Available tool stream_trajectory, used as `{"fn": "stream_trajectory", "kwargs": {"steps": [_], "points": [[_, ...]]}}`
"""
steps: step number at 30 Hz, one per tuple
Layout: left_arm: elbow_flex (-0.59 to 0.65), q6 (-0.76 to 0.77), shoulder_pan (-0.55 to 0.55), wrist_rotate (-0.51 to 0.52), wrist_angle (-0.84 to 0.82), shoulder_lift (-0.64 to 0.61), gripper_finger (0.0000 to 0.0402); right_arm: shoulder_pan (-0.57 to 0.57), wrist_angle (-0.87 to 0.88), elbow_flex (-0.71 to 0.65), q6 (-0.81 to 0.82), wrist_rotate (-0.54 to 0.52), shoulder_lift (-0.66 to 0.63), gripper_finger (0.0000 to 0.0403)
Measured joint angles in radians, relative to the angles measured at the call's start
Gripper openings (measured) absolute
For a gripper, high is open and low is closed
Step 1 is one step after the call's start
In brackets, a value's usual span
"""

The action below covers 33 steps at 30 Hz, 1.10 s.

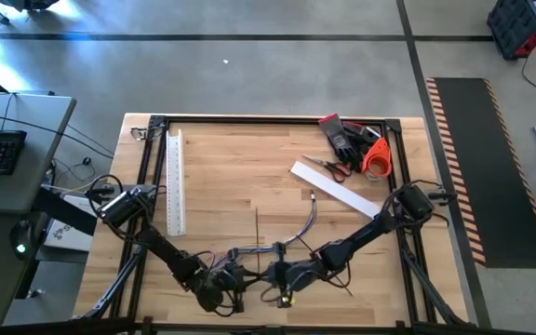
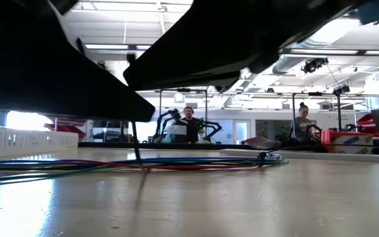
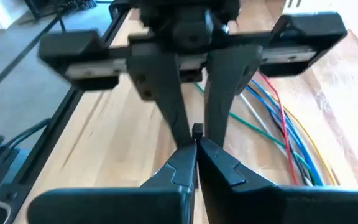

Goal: Ziptie cables
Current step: Wrap the zip tie on the cable

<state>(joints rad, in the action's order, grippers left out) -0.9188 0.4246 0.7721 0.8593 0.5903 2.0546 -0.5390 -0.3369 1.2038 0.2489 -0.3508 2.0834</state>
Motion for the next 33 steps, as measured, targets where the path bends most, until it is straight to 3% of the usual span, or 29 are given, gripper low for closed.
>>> {"fn": "stream_trajectory", "kwargs": {"steps": [5,12,18,23,28,33], "points": [[0.0,-0.001,0.014,0.063,0.0,0.0,0.0028,-0.019,0.007,-0.001,-0.006,-0.042,0.0,0.0],[0.001,0.0,0.01,0.057,0.0,0.0,0.0002,-0.019,0.02,-0.002,-0.004,-0.043,0.0,0.0],[0.001,0.02,-0.001,-0.011,0.0,-0.001,0.0,-0.014,0.238,-0.003,0.085,-0.105,-0.048,0.0005],[0.001,0.029,-0.021,-0.049,-0.001,-0.001,0.0,0.076,0.343,-0.002,0.135,-0.125,-0.095,0.0044],[0.001,0.07,-0.04,-0.092,-0.023,-0.001,0.0,0.237,0.317,-0.036,0.234,-0.047,-0.085,0.0107],[0.001,0.078,-0.04,-0.099,-0.031,0.008,0.0,0.38,0.172,-0.086,0.281,0.176,-0.017,0.0163]]}}
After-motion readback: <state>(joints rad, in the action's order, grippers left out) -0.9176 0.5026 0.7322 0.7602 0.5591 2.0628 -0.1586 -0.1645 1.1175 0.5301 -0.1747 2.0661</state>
